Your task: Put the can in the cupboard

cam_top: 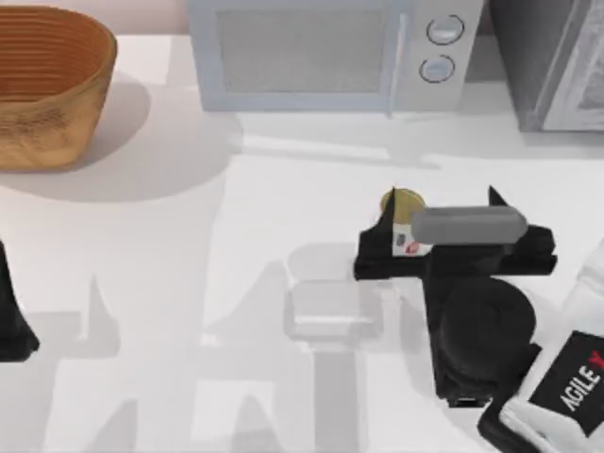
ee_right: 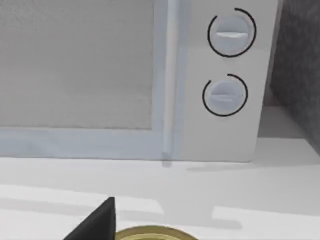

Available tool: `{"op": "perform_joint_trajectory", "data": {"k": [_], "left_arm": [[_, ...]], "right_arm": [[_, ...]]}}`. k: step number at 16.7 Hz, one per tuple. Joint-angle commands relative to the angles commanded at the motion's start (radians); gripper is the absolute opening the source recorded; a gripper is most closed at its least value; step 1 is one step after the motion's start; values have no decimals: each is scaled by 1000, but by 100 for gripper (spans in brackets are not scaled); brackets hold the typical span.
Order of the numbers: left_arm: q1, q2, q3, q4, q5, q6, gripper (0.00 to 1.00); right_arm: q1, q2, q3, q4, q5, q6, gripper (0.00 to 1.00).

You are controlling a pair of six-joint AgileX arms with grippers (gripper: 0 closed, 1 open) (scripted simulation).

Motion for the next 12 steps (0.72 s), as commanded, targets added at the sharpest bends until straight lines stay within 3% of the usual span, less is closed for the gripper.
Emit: {"op": "perform_joint_trajectory", "data": {"k": [6,12], "left_arm": [[0,0,0,0,0,0,100],[0,0,0,0,0,0,100]], "right_arm": [[111,292,85,227,110,3,100],[138,365,108,286,139,3,100]]}}
